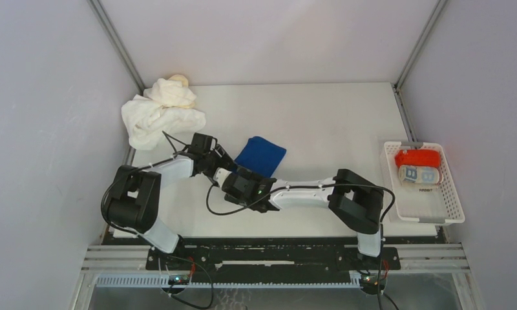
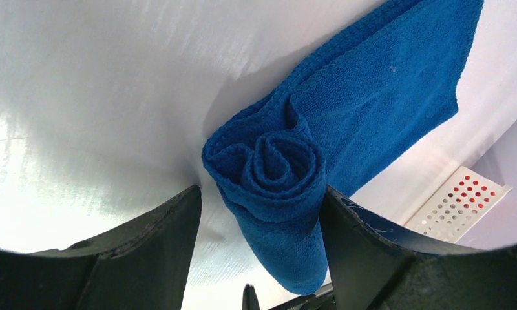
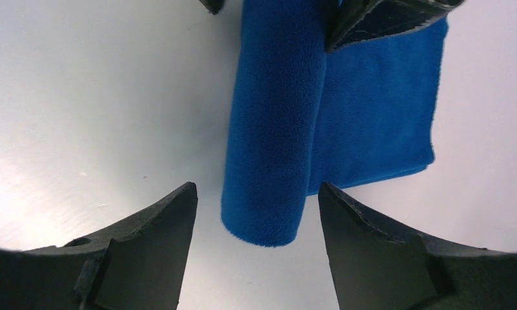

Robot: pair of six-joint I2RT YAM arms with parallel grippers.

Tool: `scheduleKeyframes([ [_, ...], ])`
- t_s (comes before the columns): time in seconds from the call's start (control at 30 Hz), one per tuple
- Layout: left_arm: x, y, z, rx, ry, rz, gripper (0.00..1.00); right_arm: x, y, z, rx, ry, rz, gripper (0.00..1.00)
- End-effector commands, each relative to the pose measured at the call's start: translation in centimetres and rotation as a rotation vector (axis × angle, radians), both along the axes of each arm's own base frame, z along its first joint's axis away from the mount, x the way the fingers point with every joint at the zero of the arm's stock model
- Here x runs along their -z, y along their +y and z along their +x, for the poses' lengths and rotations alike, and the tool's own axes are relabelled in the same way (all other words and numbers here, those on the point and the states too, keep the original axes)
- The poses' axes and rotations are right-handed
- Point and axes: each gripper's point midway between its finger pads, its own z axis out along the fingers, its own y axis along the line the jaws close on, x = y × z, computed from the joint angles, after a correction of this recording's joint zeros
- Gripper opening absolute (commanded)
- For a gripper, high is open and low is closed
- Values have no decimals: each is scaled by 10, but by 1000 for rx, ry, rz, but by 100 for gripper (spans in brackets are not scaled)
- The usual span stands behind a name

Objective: Roll the towels
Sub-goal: Roll the towel at the center of the board.

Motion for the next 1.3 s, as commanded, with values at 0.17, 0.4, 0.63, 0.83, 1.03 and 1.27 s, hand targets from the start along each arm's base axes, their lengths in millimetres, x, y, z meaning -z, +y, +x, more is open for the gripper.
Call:
scheduleKeyframes([
  [0.17,43,16,-35,36,160,112,73,10,-2,16,-22,-227,-146,64],
  [0.4,48,15,-38,40,180,100,73,30,0,13,-61,-220,-184,54],
  [0.63,27,17,-31,26,86,96,75,27,11,-7,-150,137,44,36],
  [0.83,-3,27,-22,-30,-26,75,81,17,13,-13,-198,573,284,29],
  [1.03,-23,48,-23,-125,-116,60,87,23,12,-21,-171,938,440,26],
  [1.27,-34,48,-34,-105,-151,44,89,24,11,-13,-93,1230,634,26],
])
